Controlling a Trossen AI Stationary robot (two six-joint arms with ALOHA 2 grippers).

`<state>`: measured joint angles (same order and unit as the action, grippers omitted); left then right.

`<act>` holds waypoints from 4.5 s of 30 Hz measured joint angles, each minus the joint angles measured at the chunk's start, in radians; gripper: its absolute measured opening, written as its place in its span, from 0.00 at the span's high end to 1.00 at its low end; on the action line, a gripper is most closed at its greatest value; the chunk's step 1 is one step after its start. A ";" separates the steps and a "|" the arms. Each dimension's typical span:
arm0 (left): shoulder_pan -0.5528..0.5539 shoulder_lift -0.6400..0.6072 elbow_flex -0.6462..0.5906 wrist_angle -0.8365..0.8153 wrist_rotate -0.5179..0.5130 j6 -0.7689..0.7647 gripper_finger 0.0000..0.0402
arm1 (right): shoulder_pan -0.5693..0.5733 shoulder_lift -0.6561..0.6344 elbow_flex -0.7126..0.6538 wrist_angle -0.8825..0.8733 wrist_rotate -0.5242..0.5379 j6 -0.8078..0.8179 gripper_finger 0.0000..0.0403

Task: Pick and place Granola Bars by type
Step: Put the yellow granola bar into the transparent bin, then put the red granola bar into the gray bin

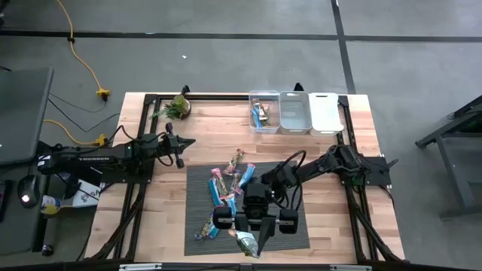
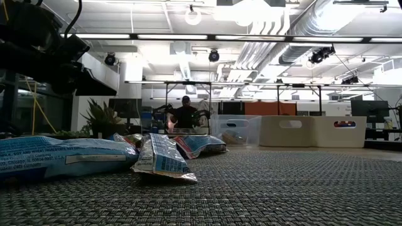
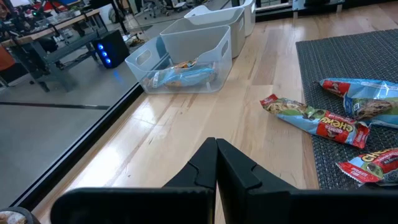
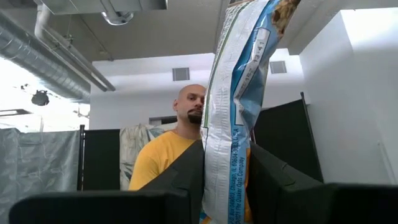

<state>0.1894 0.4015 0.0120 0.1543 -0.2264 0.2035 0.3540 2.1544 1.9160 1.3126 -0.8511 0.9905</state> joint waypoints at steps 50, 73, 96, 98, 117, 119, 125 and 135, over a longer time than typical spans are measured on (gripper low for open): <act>0.000 0.000 0.000 0.000 0.000 0.000 1.00 | -0.589 -0.355 0.000 -2.135 1.380 -0.746 0.79; 0.000 0.000 0.000 0.000 0.000 0.000 1.00 | -0.930 -0.324 -0.578 -1.801 0.998 -0.271 0.80; 0.000 0.000 0.000 0.000 0.000 0.000 1.00 | -0.902 -0.325 -0.578 -1.910 0.896 -0.179 0.71; 0.000 0.000 0.000 0.000 0.000 0.000 1.00 | -0.897 -0.325 -0.578 -1.917 0.909 -0.179 0.68; 0.000 0.000 0.000 0.000 0.000 0.000 1.00 | -0.897 -0.421 -0.576 -1.730 0.868 -0.360 0.59; 0.000 0.000 0.000 0.000 0.000 0.000 1.00 | -0.896 -0.453 -0.576 -1.714 0.848 -0.369 0.59; 0.000 0.000 0.000 0.000 0.000 0.000 1.00 | -0.858 -0.548 -0.576 -1.685 0.758 -0.363 0.60; 0.000 0.000 0.000 0.000 0.000 0.000 1.00 | -0.687 -0.595 -0.576 -1.682 0.621 -0.737 0.60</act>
<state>0.1895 0.4015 0.0120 0.1543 -0.2260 0.2035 -0.3330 1.5598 1.3403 -0.3698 -0.2298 0.2532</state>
